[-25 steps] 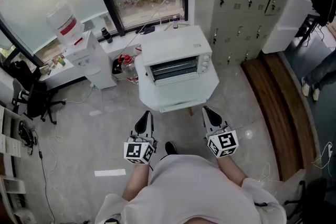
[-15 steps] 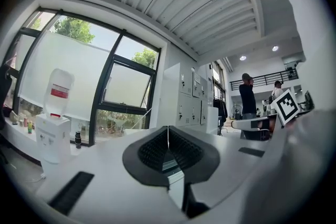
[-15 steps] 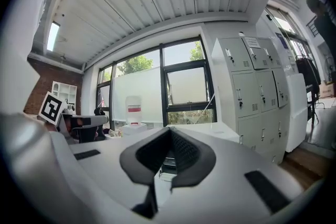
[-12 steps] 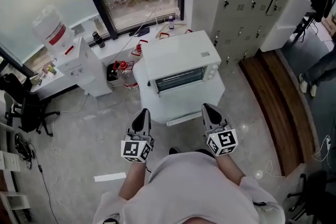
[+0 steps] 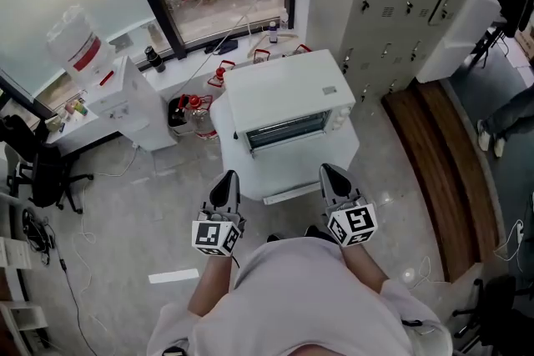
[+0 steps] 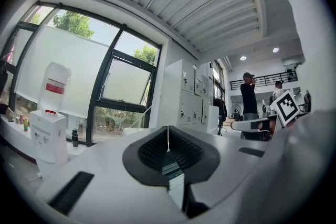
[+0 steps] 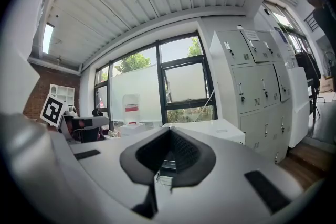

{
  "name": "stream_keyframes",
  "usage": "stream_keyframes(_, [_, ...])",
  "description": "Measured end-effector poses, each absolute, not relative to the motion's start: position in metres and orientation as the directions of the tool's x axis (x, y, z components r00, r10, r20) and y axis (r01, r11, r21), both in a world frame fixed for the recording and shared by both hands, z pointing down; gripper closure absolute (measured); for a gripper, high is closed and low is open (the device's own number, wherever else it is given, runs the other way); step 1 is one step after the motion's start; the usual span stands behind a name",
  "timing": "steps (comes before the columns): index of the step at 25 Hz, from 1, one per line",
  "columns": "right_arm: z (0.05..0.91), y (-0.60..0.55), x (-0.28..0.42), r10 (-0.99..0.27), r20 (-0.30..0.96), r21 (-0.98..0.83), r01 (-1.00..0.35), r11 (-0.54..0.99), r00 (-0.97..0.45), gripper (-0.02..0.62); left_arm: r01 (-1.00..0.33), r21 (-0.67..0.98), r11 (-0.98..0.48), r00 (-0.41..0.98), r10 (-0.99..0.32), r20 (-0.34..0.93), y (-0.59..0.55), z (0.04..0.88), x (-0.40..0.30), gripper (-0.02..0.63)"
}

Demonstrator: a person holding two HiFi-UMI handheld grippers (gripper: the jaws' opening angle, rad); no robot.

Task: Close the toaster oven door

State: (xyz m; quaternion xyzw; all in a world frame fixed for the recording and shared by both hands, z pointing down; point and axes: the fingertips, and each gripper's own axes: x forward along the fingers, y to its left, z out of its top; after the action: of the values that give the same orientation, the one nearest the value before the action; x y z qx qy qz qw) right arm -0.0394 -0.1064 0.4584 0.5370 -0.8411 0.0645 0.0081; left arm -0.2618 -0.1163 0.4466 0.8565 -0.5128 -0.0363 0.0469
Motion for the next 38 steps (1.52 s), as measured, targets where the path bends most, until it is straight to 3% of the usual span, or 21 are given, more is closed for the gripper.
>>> stream_keyframes(24, [0.462, -0.14, 0.002, -0.846, 0.079, -0.19, -0.841, 0.506, -0.527, 0.586, -0.896, 0.149, -0.419, 0.426, -0.905, 0.017, -0.141, 0.447, -0.206, 0.584])
stream_keyframes(38, [0.462, -0.143, 0.009, -0.77, -0.073, -0.61, -0.583, 0.538, -0.634, 0.586, -0.892, 0.195, -0.408, 0.422, -0.906, 0.034, -0.147, 0.451, -0.201, 0.584])
